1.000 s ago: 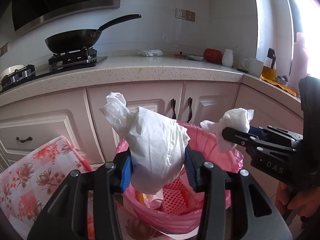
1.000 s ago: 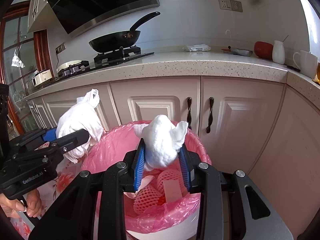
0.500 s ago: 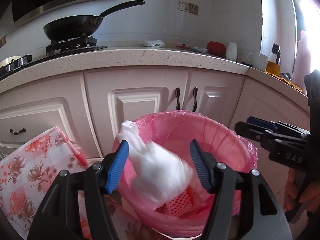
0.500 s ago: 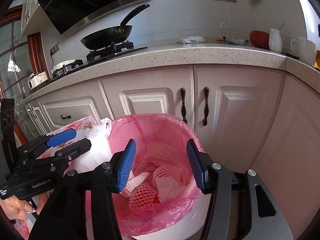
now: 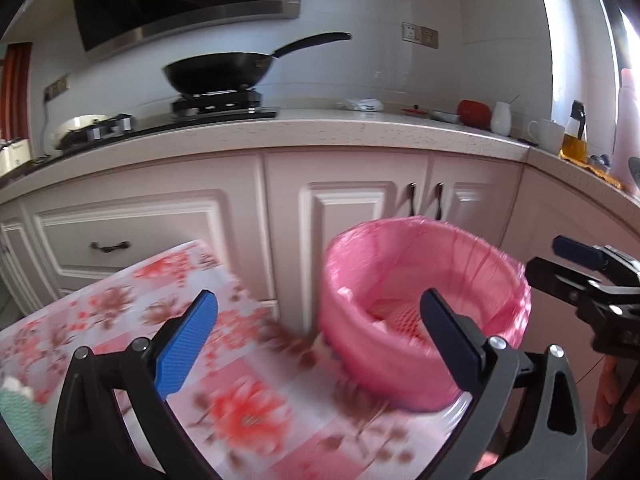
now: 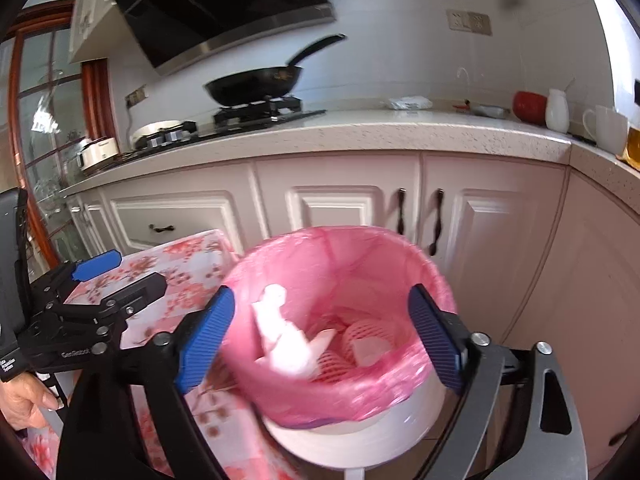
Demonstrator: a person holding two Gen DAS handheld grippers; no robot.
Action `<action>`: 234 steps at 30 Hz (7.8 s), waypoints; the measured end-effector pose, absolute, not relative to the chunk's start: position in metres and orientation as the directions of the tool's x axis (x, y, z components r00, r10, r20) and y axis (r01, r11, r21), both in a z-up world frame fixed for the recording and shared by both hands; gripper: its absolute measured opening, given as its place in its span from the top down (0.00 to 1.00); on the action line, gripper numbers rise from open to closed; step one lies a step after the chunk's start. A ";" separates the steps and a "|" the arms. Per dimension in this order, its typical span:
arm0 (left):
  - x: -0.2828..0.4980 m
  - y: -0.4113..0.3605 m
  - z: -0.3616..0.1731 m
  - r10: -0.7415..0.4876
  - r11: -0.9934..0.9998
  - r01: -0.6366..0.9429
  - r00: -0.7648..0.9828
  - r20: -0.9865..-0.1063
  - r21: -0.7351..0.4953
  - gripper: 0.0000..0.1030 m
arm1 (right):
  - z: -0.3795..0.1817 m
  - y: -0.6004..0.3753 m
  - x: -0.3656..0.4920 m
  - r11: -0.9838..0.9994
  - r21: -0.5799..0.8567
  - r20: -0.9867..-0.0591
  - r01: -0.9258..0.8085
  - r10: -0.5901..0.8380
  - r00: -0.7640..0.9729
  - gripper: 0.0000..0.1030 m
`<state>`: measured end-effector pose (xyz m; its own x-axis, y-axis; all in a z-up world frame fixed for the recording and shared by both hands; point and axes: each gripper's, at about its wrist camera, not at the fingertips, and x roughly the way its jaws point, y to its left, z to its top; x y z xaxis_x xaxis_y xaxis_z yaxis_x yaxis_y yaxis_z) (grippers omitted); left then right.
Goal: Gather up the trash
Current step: 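Move both tools back over the table, then grasp a white foam sheet with the right tool while the left tool grasps another, then carry both white foam sheets over the pink bin, then open both tools to drop the foam sheets into the bin, then move both tools back over the table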
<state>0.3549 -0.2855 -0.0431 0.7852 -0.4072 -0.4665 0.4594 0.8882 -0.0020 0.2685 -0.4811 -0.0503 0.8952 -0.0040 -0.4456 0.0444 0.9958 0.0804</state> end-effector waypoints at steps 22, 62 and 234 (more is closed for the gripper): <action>0.254 -0.078 -0.076 -0.071 0.995 0.097 0.866 -0.496 0.027 0.05 | -0.108 -0.312 0.271 0.976 0.078 -0.564 -0.203 0.211 0.798 0.18; 0.331 -0.098 -0.114 -0.074 0.997 0.048 0.766 -0.639 -0.058 0.05 | -0.119 -0.310 0.312 0.942 0.150 -0.603 -0.301 0.329 0.727 0.47; 0.240 -0.021 -0.071 -0.049 0.999 0.032 0.863 -0.504 -0.042 0.07 | -0.086 -0.298 0.267 0.967 0.204 -0.521 -0.152 0.239 0.819 0.26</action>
